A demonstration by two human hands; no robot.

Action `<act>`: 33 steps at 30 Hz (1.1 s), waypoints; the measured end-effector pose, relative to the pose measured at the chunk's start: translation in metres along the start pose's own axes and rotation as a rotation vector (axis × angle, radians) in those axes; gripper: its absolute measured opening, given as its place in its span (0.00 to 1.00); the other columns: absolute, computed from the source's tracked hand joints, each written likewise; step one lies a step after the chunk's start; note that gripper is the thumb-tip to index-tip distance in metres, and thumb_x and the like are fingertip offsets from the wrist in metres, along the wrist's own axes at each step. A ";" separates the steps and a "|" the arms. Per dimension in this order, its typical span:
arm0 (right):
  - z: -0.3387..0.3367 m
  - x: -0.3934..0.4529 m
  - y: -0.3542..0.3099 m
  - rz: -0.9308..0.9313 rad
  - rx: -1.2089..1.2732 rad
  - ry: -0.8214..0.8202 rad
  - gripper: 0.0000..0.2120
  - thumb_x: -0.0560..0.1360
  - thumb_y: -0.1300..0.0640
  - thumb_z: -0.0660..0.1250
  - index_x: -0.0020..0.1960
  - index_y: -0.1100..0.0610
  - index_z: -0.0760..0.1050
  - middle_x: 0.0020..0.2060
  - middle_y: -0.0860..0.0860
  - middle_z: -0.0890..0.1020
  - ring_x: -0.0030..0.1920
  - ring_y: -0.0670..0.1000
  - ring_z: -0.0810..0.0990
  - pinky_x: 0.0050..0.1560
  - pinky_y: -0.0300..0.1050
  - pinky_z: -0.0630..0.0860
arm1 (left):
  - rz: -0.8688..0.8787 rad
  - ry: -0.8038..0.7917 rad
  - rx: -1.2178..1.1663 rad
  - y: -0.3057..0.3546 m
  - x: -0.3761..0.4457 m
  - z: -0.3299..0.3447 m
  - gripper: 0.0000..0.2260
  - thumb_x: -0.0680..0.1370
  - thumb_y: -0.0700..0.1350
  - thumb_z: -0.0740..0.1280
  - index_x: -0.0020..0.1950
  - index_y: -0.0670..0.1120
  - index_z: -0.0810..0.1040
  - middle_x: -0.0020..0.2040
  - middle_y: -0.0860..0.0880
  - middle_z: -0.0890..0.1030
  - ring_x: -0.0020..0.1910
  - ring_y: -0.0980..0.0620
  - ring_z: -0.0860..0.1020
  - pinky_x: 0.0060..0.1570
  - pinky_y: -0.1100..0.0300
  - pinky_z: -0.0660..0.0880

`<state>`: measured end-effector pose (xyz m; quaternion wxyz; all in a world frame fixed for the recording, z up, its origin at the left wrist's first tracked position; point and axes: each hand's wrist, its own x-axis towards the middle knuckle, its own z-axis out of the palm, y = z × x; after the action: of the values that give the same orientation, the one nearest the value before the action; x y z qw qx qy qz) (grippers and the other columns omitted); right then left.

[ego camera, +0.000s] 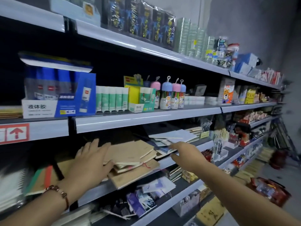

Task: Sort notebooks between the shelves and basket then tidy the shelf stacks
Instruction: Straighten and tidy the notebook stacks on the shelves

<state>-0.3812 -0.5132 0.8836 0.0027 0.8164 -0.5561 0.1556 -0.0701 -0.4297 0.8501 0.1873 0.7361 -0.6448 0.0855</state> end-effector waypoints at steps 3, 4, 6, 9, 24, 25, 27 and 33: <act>0.002 0.021 0.017 0.019 -0.035 0.009 0.19 0.80 0.50 0.62 0.70 0.48 0.73 0.67 0.51 0.76 0.60 0.55 0.78 0.61 0.49 0.75 | 0.119 -0.088 -0.107 0.038 0.023 -0.004 0.30 0.78 0.64 0.60 0.79 0.59 0.57 0.81 0.49 0.55 0.78 0.48 0.58 0.75 0.54 0.59; 0.003 0.027 0.022 0.035 -0.038 0.009 0.19 0.80 0.50 0.62 0.70 0.48 0.73 0.66 0.51 0.77 0.61 0.55 0.78 0.61 0.49 0.75 | 0.149 -0.122 -0.144 0.051 0.034 -0.002 0.29 0.79 0.63 0.60 0.78 0.59 0.58 0.81 0.49 0.56 0.78 0.48 0.60 0.74 0.55 0.60; 0.003 0.038 0.033 0.062 -0.042 0.017 0.18 0.80 0.50 0.61 0.68 0.49 0.75 0.64 0.52 0.78 0.58 0.56 0.79 0.58 0.49 0.76 | 0.192 -0.174 -0.202 0.076 0.062 0.008 0.29 0.79 0.63 0.61 0.78 0.58 0.60 0.79 0.49 0.59 0.75 0.47 0.64 0.72 0.55 0.63; 0.005 0.051 0.054 0.102 -0.047 0.015 0.18 0.80 0.49 0.61 0.69 0.49 0.74 0.65 0.52 0.78 0.59 0.56 0.78 0.57 0.48 0.76 | 0.178 -0.206 -0.241 0.106 0.108 0.032 0.31 0.77 0.64 0.61 0.78 0.57 0.60 0.74 0.46 0.66 0.71 0.44 0.69 0.68 0.52 0.69; 0.018 0.174 0.192 0.202 0.372 0.087 0.27 0.78 0.43 0.65 0.73 0.54 0.68 0.69 0.55 0.74 0.62 0.57 0.77 0.56 0.47 0.74 | -0.060 -0.292 -0.547 0.171 0.196 0.111 0.41 0.54 0.81 0.68 0.58 0.57 0.78 0.52 0.58 0.83 0.52 0.56 0.82 0.58 0.55 0.78; 0.022 0.185 0.198 0.182 0.421 0.066 0.29 0.78 0.42 0.65 0.75 0.55 0.66 0.70 0.55 0.73 0.62 0.57 0.77 0.57 0.47 0.73 | -0.084 -0.271 -0.509 0.176 0.195 0.113 0.43 0.54 0.82 0.66 0.59 0.57 0.77 0.54 0.57 0.82 0.53 0.55 0.81 0.58 0.56 0.78; 0.033 0.200 0.208 0.172 0.541 -0.029 0.32 0.78 0.42 0.64 0.76 0.56 0.63 0.69 0.55 0.73 0.59 0.57 0.77 0.53 0.47 0.72 | -0.118 -0.220 -0.462 0.186 0.191 0.116 0.42 0.55 0.83 0.64 0.60 0.57 0.75 0.56 0.55 0.80 0.55 0.55 0.79 0.59 0.57 0.77; 0.056 0.208 0.204 0.230 0.969 -0.122 0.09 0.75 0.51 0.69 0.41 0.55 0.77 0.43 0.52 0.81 0.43 0.54 0.79 0.44 0.48 0.75 | -0.184 -0.171 -0.469 0.226 0.175 0.106 0.26 0.69 0.64 0.74 0.61 0.57 0.70 0.50 0.62 0.70 0.58 0.55 0.72 0.52 0.64 0.70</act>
<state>-0.4837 -0.7896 0.8494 -0.4265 0.6648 -0.5056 0.3471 -0.2767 -0.6535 0.8553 0.3049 0.7325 -0.5909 -0.1461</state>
